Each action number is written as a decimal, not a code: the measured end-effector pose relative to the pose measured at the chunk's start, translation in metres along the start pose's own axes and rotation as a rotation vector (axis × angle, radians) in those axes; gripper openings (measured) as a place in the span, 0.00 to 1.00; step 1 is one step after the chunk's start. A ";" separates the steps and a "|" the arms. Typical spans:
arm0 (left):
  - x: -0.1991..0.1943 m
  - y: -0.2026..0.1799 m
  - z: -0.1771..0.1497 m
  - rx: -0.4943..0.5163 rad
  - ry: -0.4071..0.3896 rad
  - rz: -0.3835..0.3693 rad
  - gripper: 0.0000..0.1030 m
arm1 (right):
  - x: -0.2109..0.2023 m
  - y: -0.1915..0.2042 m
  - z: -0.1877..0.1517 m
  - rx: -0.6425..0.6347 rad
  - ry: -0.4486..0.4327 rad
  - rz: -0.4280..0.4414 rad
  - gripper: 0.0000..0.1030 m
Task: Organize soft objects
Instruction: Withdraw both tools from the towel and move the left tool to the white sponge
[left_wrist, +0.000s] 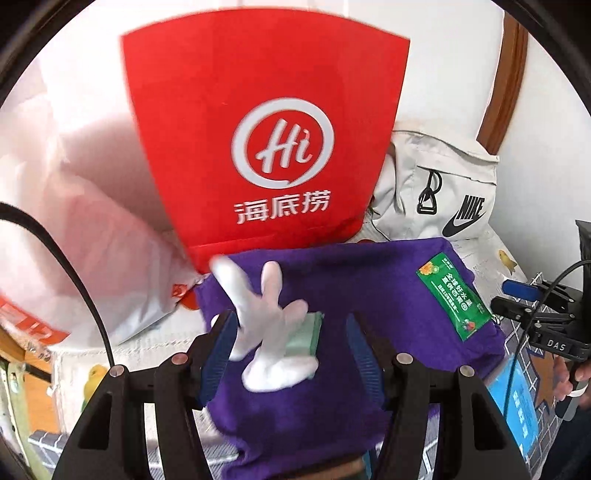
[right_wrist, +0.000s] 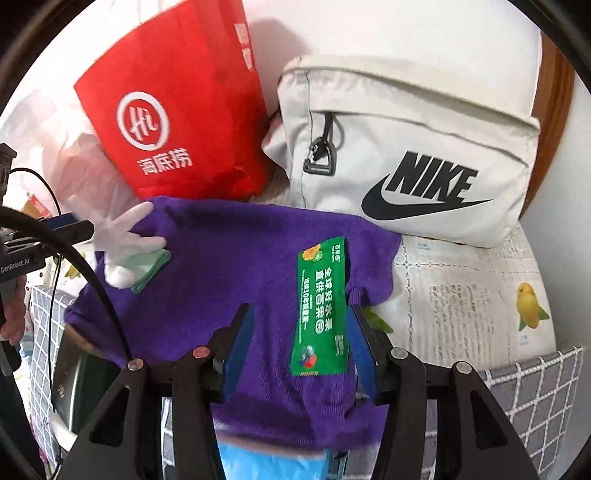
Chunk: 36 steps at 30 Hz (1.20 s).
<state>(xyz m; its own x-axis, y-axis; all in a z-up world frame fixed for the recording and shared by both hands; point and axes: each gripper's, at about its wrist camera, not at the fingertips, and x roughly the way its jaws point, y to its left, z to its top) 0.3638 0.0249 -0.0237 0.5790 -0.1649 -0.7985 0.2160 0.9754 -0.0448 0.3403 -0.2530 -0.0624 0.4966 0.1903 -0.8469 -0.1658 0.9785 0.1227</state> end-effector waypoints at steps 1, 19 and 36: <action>-0.005 0.002 -0.003 -0.004 -0.002 0.004 0.58 | -0.007 0.001 -0.001 -0.001 -0.009 0.002 0.49; -0.100 0.001 -0.130 -0.007 -0.022 0.003 0.58 | -0.082 0.056 -0.077 -0.061 -0.066 0.067 0.50; -0.076 -0.029 -0.235 0.126 0.043 -0.144 0.59 | -0.101 0.063 -0.168 -0.011 -0.073 0.109 0.50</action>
<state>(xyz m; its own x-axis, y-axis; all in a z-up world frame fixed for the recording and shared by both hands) 0.1283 0.0439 -0.1028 0.5014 -0.2919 -0.8145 0.3923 0.9157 -0.0867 0.1363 -0.2244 -0.0565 0.5358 0.3009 -0.7889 -0.2314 0.9509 0.2055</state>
